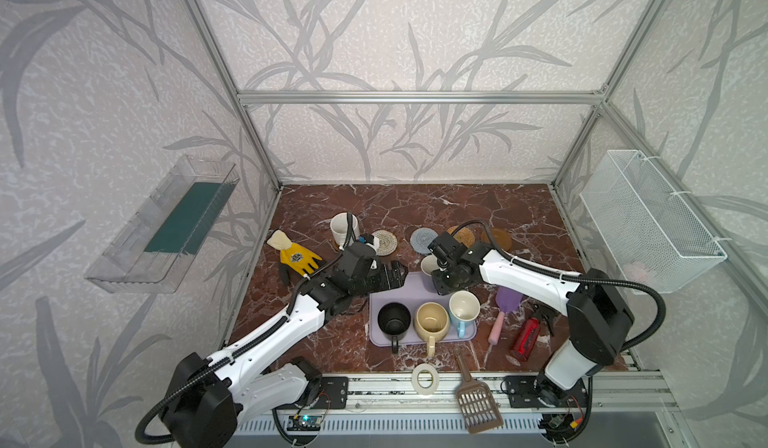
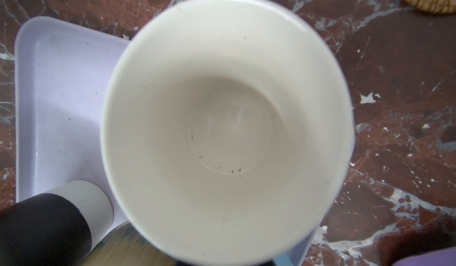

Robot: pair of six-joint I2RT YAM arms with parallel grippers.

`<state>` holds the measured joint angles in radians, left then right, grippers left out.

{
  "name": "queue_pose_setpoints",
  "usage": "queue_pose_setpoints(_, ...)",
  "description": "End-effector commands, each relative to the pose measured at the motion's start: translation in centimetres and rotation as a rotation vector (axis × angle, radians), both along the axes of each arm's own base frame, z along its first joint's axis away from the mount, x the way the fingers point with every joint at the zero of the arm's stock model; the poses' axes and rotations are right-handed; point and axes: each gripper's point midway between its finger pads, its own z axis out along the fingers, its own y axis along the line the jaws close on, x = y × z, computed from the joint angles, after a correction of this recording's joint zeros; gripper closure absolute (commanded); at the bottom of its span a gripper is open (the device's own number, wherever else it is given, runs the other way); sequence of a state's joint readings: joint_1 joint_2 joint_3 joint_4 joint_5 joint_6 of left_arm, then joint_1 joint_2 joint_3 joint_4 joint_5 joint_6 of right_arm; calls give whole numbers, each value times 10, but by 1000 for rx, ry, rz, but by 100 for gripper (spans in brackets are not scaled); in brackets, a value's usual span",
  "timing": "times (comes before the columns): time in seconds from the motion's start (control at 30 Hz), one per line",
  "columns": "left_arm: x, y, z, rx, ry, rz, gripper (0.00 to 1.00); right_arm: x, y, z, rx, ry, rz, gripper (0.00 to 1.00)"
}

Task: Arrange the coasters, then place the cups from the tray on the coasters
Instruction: 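Lift the lavender mug out of the tray with the right gripper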

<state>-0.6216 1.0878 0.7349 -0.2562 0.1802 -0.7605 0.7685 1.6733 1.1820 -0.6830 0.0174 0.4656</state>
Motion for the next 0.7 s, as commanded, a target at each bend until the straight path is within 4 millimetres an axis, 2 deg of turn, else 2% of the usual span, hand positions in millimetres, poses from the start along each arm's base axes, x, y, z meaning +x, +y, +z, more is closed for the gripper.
queue_pose_setpoints(0.0, 1, 5, 2, -4, -19, 26, 4, 23, 13, 8, 47, -85, -18, 81)
queue_pose_setpoints(0.2, 2, 5, 2, -3, -19, 26, 5, 25, 15, 10, 55, -94, -16, 87)
queue_pose_setpoints(0.3, 1, 5, 1, -1, -17, 26, 5, 26, 16, 12, 59, -102, -16, 100)
queue_pose_setpoints(0.47, 1, 6, 2, -4, -20, 28, 5, 27, 17, 19, 81, -123, -9, 100)
queue_pose_setpoints(0.67, 3, 5, 8, -28, -33, 39, 5, 27, 20, 38, 132, -177, -9, 100)
